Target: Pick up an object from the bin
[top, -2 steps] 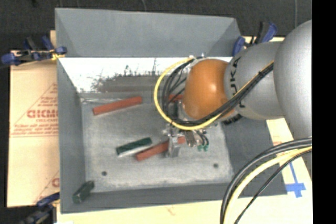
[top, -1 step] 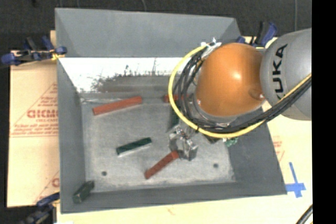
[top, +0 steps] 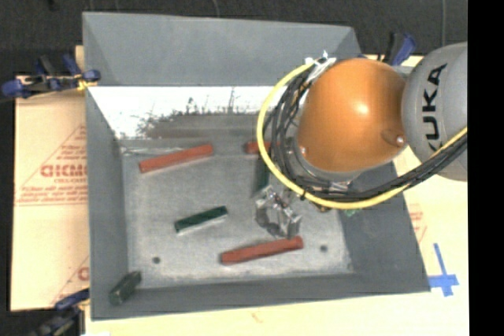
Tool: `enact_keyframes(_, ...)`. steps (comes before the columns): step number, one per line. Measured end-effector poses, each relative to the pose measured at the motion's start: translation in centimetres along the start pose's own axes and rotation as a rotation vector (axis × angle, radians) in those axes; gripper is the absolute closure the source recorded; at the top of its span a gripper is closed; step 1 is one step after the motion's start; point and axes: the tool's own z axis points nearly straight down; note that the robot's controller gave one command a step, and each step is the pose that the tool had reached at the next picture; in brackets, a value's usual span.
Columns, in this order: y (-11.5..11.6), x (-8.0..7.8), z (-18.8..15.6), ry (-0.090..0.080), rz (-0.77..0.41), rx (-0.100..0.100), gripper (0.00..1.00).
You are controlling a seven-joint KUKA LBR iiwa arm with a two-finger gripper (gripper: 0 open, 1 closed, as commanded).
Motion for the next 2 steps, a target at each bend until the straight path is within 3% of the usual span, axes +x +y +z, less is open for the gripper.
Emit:
enact_keyframes(1,-2.42,0.4,11.59,0.009,0.133,-0.005,0.0)
enact_keyframes(2,-2.47,0.3,11.3,0.005,0.132,-0.002,0.0)
